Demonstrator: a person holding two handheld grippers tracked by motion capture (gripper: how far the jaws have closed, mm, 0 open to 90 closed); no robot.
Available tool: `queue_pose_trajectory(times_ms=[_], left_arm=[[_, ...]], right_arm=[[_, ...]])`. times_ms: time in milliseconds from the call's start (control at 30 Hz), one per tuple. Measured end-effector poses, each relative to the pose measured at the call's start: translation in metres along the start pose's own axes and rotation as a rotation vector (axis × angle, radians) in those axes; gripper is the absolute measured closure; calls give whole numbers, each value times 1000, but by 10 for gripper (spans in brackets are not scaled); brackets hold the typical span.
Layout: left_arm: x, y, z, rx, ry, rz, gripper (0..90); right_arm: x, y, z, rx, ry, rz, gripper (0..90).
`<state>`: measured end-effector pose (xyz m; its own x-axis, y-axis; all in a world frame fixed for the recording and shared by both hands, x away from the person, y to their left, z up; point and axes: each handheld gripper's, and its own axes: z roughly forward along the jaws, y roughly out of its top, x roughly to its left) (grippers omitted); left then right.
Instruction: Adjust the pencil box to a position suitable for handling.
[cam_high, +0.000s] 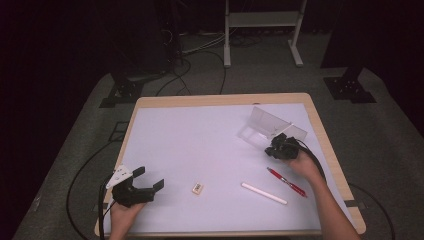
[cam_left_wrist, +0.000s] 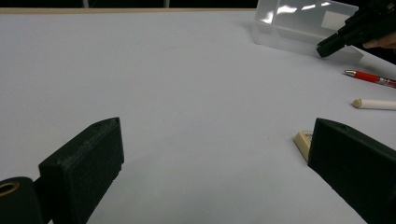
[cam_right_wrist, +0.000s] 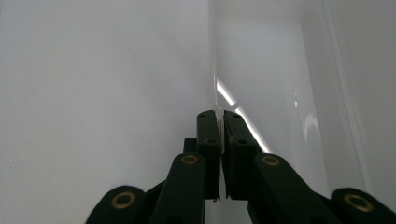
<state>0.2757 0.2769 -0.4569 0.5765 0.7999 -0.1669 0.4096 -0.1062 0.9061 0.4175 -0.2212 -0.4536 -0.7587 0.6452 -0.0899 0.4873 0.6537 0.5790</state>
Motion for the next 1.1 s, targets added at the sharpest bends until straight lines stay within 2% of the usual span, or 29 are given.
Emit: queue_pose_trajectory(times_ms=[267,467,733,1100], left_arm=[[0,0,-1,-2,-4,-5,30],[1,0,0,-1,-6,-6,29],[0,0,-1,-1,-6,-3,30],[1,0,-1,-4,-6,-8,30]], right_arm=[[4,4,-6,-34,-7,-23,860],[12,12,-19,-74,10,-46,860],[31,27,-29,-118,53,-121,860],[54,41,-29,-129,109,-211,859]])
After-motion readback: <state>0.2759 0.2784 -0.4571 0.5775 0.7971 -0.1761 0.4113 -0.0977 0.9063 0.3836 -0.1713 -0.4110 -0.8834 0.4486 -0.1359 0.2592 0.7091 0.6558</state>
